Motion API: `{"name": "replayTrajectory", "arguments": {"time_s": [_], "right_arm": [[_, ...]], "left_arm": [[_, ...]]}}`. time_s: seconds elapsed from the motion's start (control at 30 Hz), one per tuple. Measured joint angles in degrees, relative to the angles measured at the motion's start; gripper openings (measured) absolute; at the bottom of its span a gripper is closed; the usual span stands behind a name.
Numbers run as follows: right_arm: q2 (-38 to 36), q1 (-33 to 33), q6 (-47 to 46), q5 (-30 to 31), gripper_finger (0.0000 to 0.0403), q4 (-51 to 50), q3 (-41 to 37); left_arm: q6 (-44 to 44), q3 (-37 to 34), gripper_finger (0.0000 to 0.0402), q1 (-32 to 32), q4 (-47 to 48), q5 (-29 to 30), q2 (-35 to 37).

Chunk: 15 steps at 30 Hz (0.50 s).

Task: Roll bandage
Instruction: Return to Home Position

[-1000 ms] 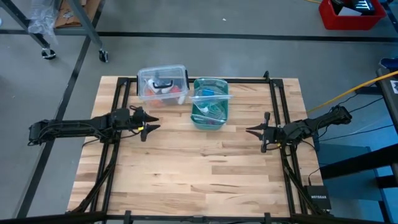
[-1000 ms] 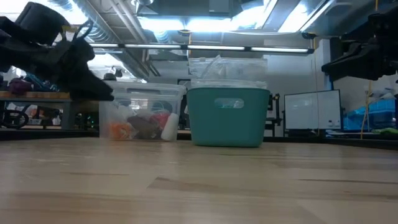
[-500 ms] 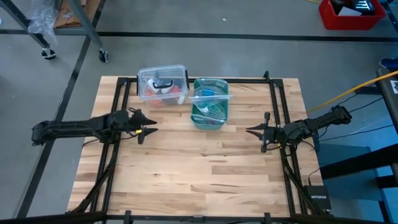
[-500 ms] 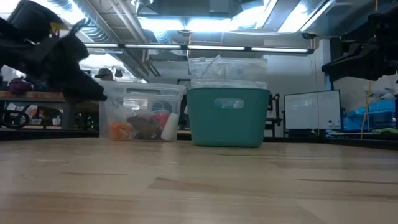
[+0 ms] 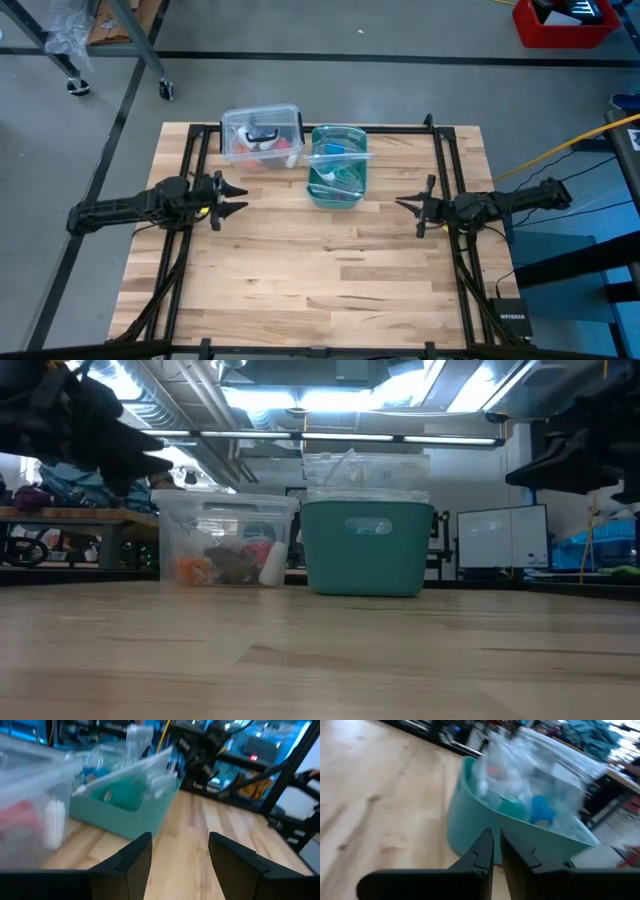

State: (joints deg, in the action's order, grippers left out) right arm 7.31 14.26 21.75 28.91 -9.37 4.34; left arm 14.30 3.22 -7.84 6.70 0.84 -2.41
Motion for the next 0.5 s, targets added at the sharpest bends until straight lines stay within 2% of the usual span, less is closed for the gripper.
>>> {"name": "replayTrajectory", "arguments": {"time_s": [0.1,0.5], "right_arm": [[0.0,-3.49,-0.02,0.0,0.0037,0.0,0.0],[-7.13,-11.82,0.0,-0.02,0.0037,1.34,-0.11]], "left_arm": [[-0.06,0.0,0.0187,0.0,-0.07,0.0,2.48],[-0.14,0.0,0.0187,-0.02,0.08,-0.02,2.16]]}}
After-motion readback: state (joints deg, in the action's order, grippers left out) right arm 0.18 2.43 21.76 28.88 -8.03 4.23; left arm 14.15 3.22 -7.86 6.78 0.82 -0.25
